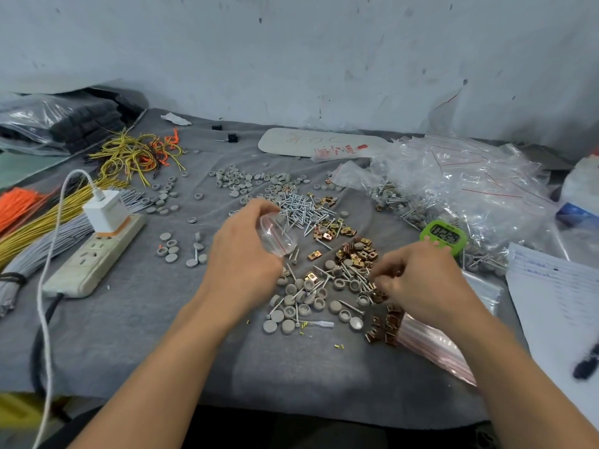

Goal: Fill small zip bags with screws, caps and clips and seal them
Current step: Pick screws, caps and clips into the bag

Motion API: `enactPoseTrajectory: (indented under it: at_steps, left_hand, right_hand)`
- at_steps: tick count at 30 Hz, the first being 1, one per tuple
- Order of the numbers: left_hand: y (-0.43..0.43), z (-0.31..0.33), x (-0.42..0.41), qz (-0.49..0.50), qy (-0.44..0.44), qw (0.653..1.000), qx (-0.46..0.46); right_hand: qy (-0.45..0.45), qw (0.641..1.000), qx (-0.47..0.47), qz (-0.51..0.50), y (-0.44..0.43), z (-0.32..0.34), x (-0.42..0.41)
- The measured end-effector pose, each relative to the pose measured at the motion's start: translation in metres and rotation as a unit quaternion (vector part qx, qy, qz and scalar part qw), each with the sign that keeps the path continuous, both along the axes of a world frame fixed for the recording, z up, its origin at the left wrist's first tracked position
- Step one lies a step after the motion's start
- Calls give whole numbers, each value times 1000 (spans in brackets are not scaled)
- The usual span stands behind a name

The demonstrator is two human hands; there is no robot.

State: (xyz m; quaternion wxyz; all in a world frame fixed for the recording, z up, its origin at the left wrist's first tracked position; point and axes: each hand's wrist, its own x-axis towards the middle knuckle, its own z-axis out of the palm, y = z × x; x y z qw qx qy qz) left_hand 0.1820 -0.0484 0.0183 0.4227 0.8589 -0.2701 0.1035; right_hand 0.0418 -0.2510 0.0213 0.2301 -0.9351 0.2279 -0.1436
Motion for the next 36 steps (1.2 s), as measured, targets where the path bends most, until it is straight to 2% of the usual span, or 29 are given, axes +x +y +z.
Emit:
enactPoseTrajectory:
  at_steps: [2, 4, 16, 19, 22, 25, 28, 31, 36]
  left_hand:
    - [1, -2, 3, 16, -20, 1000, 17]
    - [1, -5, 5, 20, -24, 999, 31]
    - [-15, -11, -1, 2, -36, 998, 58]
    - [-18, -10, -3, 3, -32, 998, 62]
    - [-20, -11, -5, -5, -16, 998, 68]
    - [-23, -12, -9, -22, -4, 997, 76]
    - [-27, -14, -16, -57, -29, 995, 77]
    - [-31, -14, -22, -101, -49, 991, 76]
    - [-33, -10, -29, -155, -20, 986, 52]
  right_hand:
    - [83, 996, -13, 21, -5, 0, -7]
    - [123, 992, -11, 40, -5, -1, -13]
    - [163, 984, -38, 62, 12, -15, -7]
    - [106, 994, -15, 37, 10, -16, -6]
    - [-29, 997, 72, -1, 7, -10, -6]
    - [-125, 973, 194, -1, 11, -6, -6]
    - [-204, 947, 245, 18, 24, -3, 0]
    - [-247, 938, 239, 38, 38, -3, 9]
    - [-240, 949, 188, 75, 60, -4, 28]
